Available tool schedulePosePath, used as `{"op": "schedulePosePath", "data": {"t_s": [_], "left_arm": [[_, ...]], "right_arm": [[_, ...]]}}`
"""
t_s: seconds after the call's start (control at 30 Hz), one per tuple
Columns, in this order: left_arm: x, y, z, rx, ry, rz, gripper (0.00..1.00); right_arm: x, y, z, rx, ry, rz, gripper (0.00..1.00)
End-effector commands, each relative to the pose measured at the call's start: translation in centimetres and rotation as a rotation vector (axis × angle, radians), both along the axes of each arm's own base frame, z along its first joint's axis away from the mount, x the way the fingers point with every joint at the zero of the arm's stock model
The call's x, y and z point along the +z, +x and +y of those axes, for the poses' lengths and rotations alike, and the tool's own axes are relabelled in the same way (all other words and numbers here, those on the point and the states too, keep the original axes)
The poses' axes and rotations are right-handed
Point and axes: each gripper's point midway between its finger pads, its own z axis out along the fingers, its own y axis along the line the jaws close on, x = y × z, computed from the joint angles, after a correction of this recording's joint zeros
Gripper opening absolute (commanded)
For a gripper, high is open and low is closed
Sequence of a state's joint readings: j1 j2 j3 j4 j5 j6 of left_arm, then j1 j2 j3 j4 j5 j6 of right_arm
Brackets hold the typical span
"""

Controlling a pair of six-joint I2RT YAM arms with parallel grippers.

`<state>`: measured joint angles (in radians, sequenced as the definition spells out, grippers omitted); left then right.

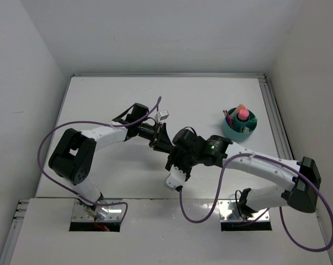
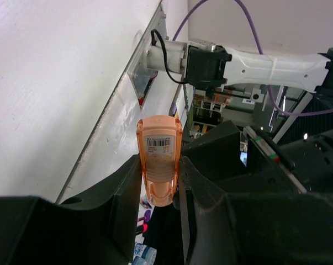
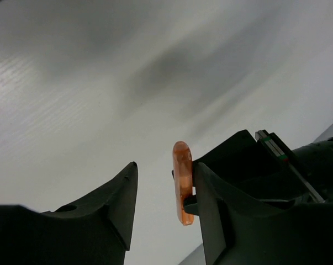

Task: Sort the stationery into containers
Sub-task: Pick up the stationery from the center of the board, then place the stationery in the storage box.

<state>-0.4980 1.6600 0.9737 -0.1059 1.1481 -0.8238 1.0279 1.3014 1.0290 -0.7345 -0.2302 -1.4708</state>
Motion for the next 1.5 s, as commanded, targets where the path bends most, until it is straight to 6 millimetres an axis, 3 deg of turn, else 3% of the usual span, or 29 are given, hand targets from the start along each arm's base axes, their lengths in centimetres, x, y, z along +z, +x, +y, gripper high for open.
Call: {"op": "schedulePosePath", "data": {"t_s": [0.0,0.1,0.3,0.5,0.6,0.63,0.67,0.7,0.77,0.87,0.93,0.97,1.0,1.03,1.1,1.13,1.2,1.23,1.3,1.33,1.4,1.43,1.47], "left_arm": [[0.7,0.3,-0.5,-0.01,-0.017,-0.019,0.01],[0.6,0.4,-0.5,-0.007,-0.012,-0.017,0.0],[0.5,0.7,-0.3,0.008,-0.008,-0.013,0.0],[0.7,1.6,0.7,0.045,-0.007,-0.044,0.05],[1.3,2.8,1.7,0.084,0.002,-0.109,0.46],[1.4,3.0,1.9,0.092,0.006,-0.121,0.75],[1.5,3.9,2.6,0.121,0.02,-0.14,0.9],[1.9,4.3,2.9,0.132,0.023,-0.162,1.0],[2.3,6.0,3.9,0.171,0.038,-0.2,1.0],[3.6,7.9,5.1,0.214,0.028,-0.248,1.0],[4.1,8.6,5.6,0.231,0.028,-0.266,1.0],[4.1,8.7,5.7,0.233,0.028,-0.27,1.0],[4.1,8.7,5.6,0.234,0.031,-0.279,1.0],[4.1,8.8,5.7,0.236,0.036,-0.29,1.0],[4.2,8.9,5.7,0.235,0.041,-0.319,1.0],[4.4,9.0,5.5,0.233,0.041,-0.342,1.0],[4.8,9.6,5.5,0.242,0.034,-0.39,1.0],[5.3,9.7,5.5,0.246,0.025,-0.408,1.0],[5.8,10.2,5.4,0.262,0.016,-0.442,1.0],[6.1,10.3,5.3,0.264,0.007,-0.456,1.0],[6.4,10.6,5.2,0.269,-0.003,-0.464,1.0],[6.5,10.7,5.1,0.269,-0.007,-0.468,1.0],[6.6,10.7,5.0,0.266,-0.012,-0.462,1.0]], "right_arm": [[1.7,1.8,1.5,-0.02,0.01,-0.109,0.45],[1.2,2.3,2.2,-0.042,0.004,-0.138,0.45],[0.6,3.2,2.9,-0.093,-0.054,-0.222,0.34],[1.0,3.9,2.9,-0.173,-0.047,-0.223,0.05],[2.2,4.1,3.0,-0.258,0.034,-0.178,0.0],[3.2,4.6,2.7,-0.296,0.079,-0.169,0.0],[3.7,4.6,2.6,-0.358,0.122,-0.124,0.0],[4.6,5.4,2.2,-0.419,0.167,-0.104,0.0],[7.2,6.2,1.9,-0.565,0.302,-0.007,0.0],[11.1,9.0,-1.3,-0.83,0.51,0.175,0.0],[13.5,9.5,-3.2,-0.965,0.658,0.301,0.0],[13.8,10.8,-5.2,-1.038,0.709,0.347,0.0],[15.7,10.9,-6.3,-1.091,0.826,0.398,0.0],[15.4,12.3,-8.9,-1.184,0.876,0.411,0.0],[16.5,12.8,-10.8,-1.251,0.988,0.473,0.0],[16.9,13.6,-13.7,-1.334,1.062,0.455,0.0],[17.9,14.2,-15.9,-1.403,1.173,0.485,0.0],[18.0,14.9,-18.8,-1.476,1.233,0.458,0.0],[18.7,15.4,-20.7,-1.524,1.331,0.507,0.0],[18.3,16.3,-23.9,-1.608,1.386,0.487,0.0],[18.4,17.0,-25.5,-1.628,1.464,0.553,0.0],[18.5,17.9,-28.1,-1.665,1.523,0.526,0.0],[18.5,18.3,-29.0,-1.679,1.559,0.552,0.0]]}}
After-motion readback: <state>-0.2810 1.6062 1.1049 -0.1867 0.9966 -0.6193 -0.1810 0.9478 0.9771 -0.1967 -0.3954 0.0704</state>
